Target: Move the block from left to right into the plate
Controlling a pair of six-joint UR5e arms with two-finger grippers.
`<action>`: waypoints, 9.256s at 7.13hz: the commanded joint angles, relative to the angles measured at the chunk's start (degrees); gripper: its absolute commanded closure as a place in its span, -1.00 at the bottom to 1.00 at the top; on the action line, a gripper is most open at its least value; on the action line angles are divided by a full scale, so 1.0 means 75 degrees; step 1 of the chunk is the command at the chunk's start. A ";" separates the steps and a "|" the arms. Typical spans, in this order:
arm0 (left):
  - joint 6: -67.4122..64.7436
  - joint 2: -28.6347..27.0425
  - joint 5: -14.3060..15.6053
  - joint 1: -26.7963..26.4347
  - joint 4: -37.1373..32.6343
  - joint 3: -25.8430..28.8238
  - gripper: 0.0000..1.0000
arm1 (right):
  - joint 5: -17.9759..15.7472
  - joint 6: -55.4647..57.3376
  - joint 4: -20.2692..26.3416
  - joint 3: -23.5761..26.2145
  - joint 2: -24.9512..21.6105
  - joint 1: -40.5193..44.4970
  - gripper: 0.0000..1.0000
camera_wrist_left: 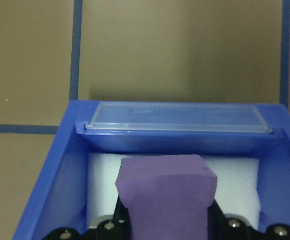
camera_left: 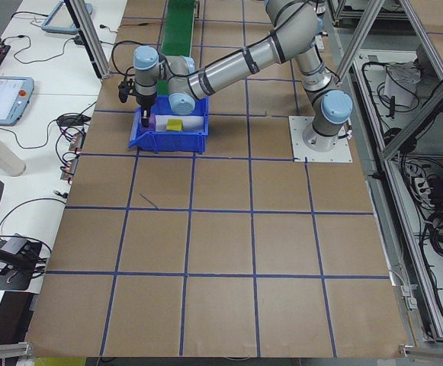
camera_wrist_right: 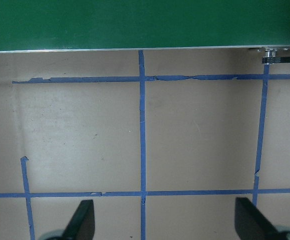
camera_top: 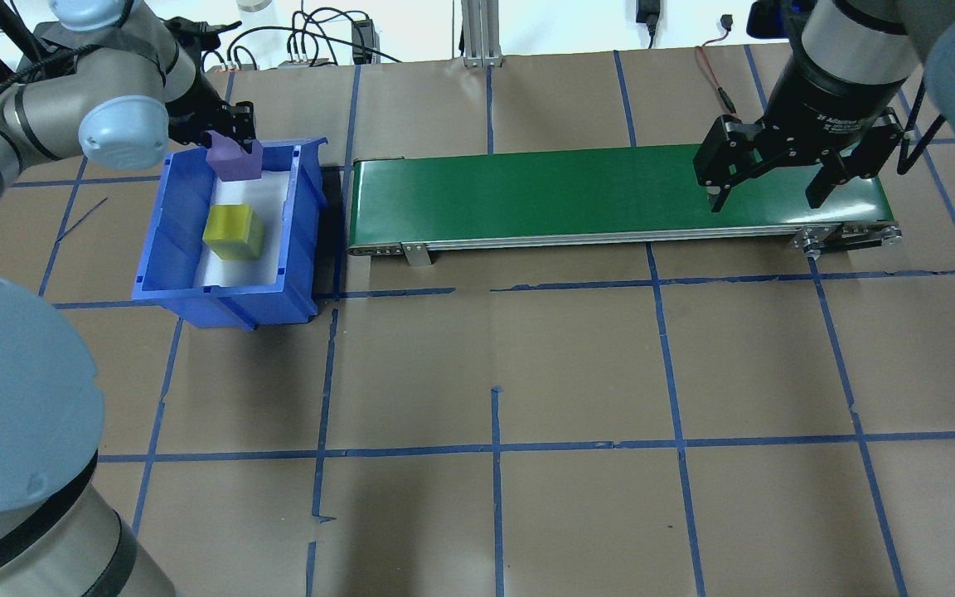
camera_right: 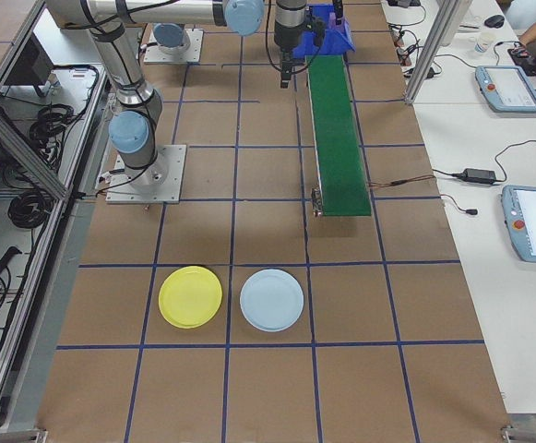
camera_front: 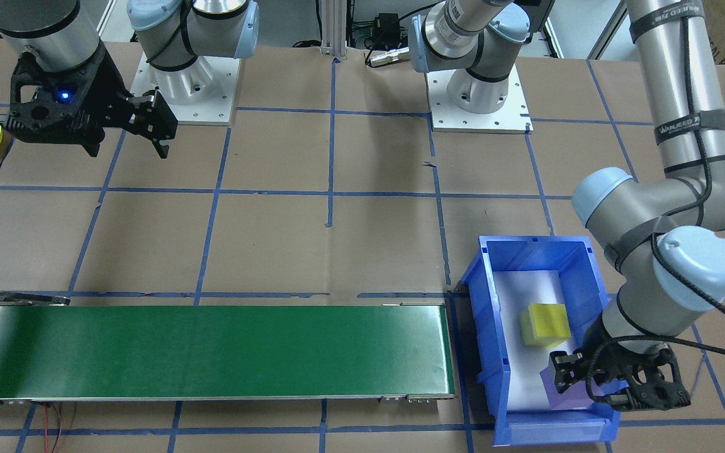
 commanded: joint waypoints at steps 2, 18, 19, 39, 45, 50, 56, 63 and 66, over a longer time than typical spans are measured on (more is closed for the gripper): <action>-0.0115 0.0987 0.0003 -0.1297 -0.1083 0.0378 0.00 | -0.0002 -0.0005 0.0000 0.0000 0.0000 0.0000 -1.00; 0.0069 0.1646 0.0097 0.0042 -0.1626 -0.1180 -1.00 | -0.0272 -0.0779 -0.1190 -0.0141 0.0970 0.0035 -1.00; 0.0315 0.1145 0.0109 0.0056 -0.1356 -0.1170 -1.00 | 0.0123 -0.0709 -0.1601 -0.0152 0.1205 0.0035 -1.00; -0.1647 0.0589 0.0143 -0.2115 -0.1694 0.0401 -0.12 | 0.1791 0.1120 -0.3082 -0.1020 0.3762 -0.0164 -1.00; -0.1594 0.0073 -0.0021 -0.2839 -0.0723 -0.0559 -0.19 | 0.1814 0.1390 -0.3479 -0.1055 0.4159 -0.0176 -1.00; -0.1569 -0.0381 -0.0009 -0.2815 0.0158 -0.0361 -0.23 | 0.1594 0.0704 -0.3843 -0.0891 0.4336 -0.0188 -0.09; -0.1652 0.1659 -0.0498 -0.2827 -0.1018 -0.0373 -1.00 | 0.0013 -0.2972 -0.3658 -0.0893 0.3321 -0.1531 0.46; -0.1499 0.3812 -0.0337 -0.2488 -0.4518 -0.0514 -1.00 | -0.0929 -0.7279 -0.3642 0.0138 0.2811 -0.5513 0.45; -0.1511 0.3870 0.0167 -0.2429 -0.4447 -0.0513 -1.00 | -0.0940 -0.8334 -0.4745 0.0491 0.3480 -0.6604 0.45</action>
